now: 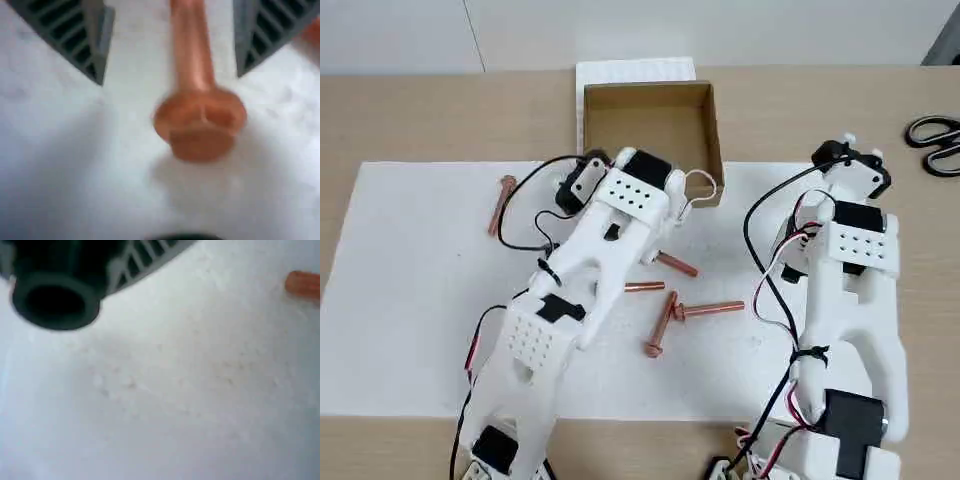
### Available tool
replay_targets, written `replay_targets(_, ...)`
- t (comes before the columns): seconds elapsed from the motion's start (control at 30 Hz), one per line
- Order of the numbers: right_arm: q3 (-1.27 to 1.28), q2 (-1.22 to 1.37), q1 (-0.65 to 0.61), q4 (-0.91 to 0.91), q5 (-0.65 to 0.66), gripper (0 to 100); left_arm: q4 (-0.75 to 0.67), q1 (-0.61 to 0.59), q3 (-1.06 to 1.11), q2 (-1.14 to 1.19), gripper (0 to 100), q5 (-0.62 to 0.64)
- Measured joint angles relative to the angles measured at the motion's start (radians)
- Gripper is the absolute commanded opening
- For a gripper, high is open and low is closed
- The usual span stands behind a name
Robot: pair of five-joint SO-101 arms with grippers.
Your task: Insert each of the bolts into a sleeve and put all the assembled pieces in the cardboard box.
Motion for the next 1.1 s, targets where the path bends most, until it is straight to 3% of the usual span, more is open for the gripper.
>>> replay_targets(0.27,0.000,0.000,0.000,0.020,0.000,0.6,-0.003,-0.002,-0.020,0.046,15,0.000)
replay_targets(0.4,0.000,0.000,0.000,0.032,0.000,0.6,-0.014,-0.002,-0.038,0.051,0,0.000)
replay_targets(0.63,0.000,0.000,0.000,0.032,0.000,0.6,-0.008,0.000,-0.055,0.052,1,0.000)
replay_targets(0.9,0.000,0.000,0.000,0.032,0.000,0.5,0.081,-0.002,-0.359,0.055,1,-0.034)
replay_targets(1.1,0.000,0.000,0.000,0.043,0.000,0.5,0.083,-0.002,-0.548,0.055,1,-0.144)
